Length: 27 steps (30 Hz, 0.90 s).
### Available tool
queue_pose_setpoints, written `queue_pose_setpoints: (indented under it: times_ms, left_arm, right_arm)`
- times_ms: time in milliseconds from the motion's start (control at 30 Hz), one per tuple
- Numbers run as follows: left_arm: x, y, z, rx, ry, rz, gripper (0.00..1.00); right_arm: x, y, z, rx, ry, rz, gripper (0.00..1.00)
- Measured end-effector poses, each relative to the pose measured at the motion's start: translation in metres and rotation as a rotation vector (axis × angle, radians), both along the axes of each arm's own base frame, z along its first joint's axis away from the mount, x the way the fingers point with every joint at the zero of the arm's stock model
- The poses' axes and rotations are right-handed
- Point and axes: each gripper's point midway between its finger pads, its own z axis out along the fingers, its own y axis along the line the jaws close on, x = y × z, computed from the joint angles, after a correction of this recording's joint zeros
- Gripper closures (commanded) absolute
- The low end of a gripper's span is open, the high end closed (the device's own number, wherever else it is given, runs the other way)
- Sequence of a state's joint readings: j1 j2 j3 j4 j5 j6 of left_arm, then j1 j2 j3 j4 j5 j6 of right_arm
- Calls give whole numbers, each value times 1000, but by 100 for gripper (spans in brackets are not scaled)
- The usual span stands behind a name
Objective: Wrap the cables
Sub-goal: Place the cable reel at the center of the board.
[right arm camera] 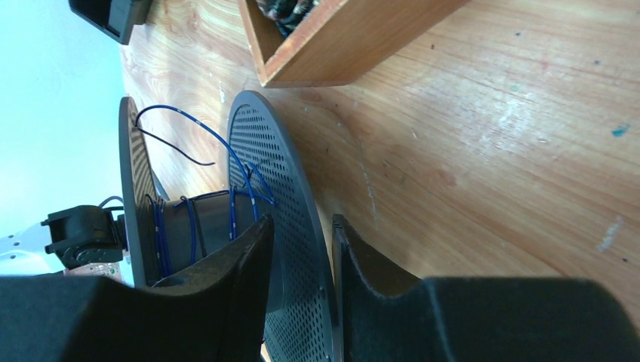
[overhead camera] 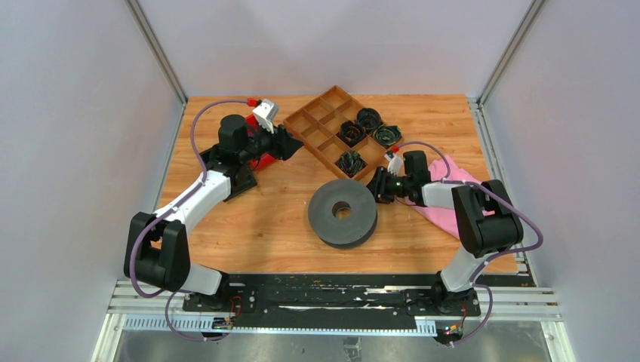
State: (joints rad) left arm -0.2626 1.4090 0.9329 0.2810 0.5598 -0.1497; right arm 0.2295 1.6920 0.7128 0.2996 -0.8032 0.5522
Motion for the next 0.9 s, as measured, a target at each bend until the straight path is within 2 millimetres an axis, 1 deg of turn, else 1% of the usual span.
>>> queue_pose_setpoints:
  times_ms: [267,500,633,800,900]
  left_arm:
    - [-1,0,0,-1,1,-3,44]
    - [-3,0,-1,0,3,-4,43]
    - [-3,1,1,-1,-3,-3,42]
    - [-4,3,2,4,-11,7,37]
    - [-5,6,3,11,-20,23,31]
  right_arm:
    - [2,-9,-6,-31,2,4,65]
    - [9,-25,-9,-66,-9,-16,65]
    - [8,-30,-13,-91,-8,-17,64]
    - [5,-37,-19,-145,-12,-10,64]
    - [9,-44,-14,-208,-40,-2,64]
